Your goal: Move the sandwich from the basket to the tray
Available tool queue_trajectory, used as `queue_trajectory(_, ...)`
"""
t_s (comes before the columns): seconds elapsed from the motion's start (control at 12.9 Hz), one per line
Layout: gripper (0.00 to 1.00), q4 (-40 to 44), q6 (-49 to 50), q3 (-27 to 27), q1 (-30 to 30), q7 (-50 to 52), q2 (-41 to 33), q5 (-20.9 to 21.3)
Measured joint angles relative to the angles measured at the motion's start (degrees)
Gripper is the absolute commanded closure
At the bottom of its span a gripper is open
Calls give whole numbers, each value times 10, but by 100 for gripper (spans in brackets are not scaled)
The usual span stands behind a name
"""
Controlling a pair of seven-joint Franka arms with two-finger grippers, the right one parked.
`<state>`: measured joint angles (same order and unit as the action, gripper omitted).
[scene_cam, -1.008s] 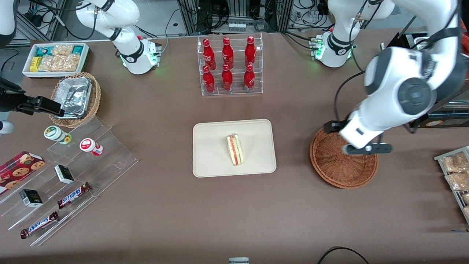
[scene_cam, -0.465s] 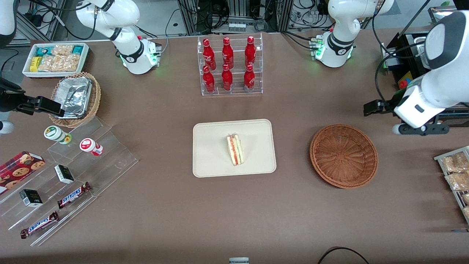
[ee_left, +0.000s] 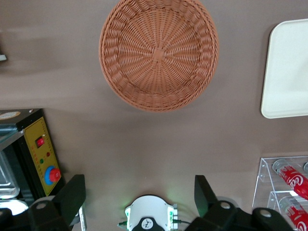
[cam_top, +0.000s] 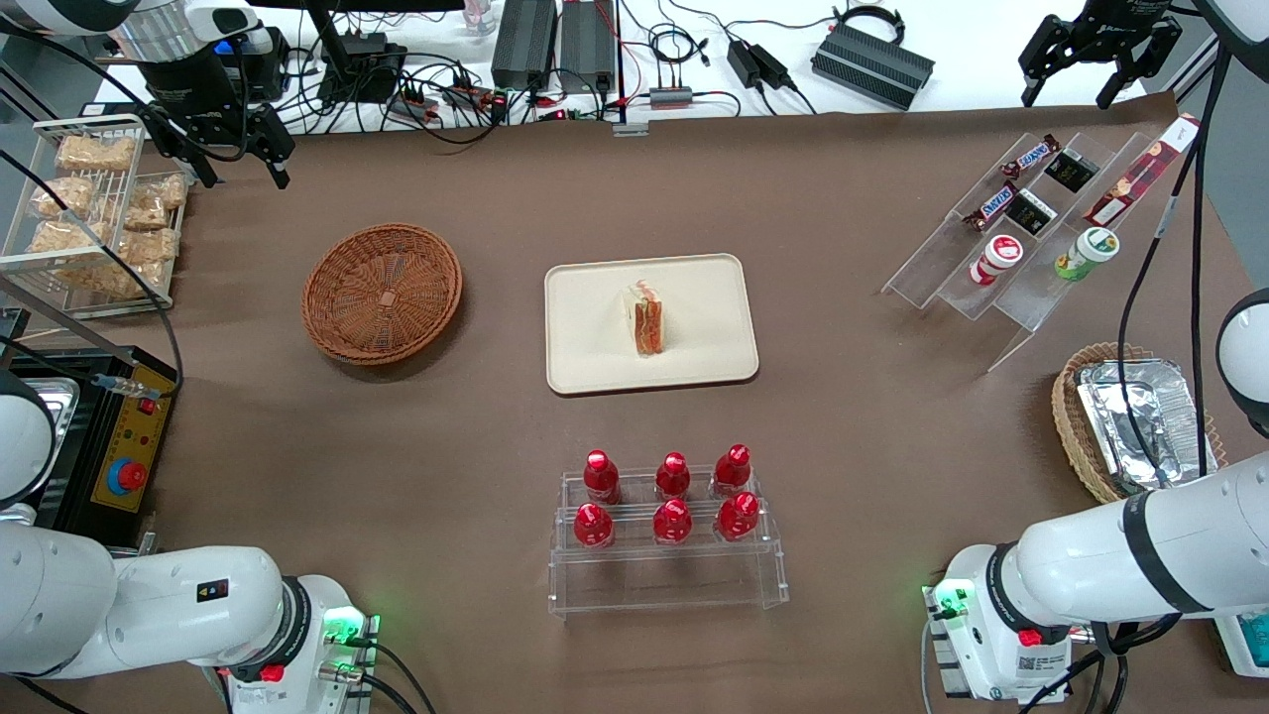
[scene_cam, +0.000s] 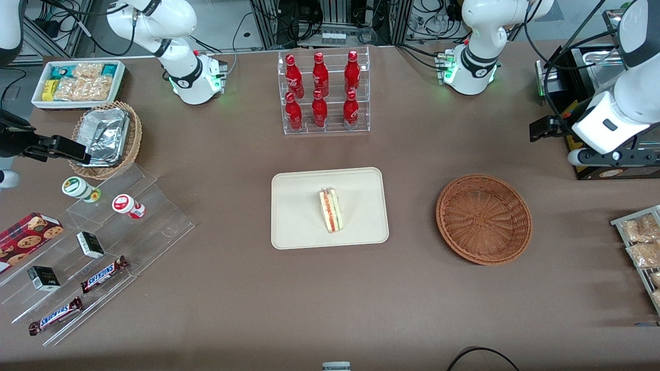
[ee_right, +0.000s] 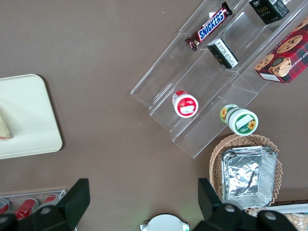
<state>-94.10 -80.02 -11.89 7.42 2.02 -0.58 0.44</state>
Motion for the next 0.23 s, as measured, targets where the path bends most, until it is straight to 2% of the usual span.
queue_trajectory(0.23,0,6,12,6,2,0,-7,1)
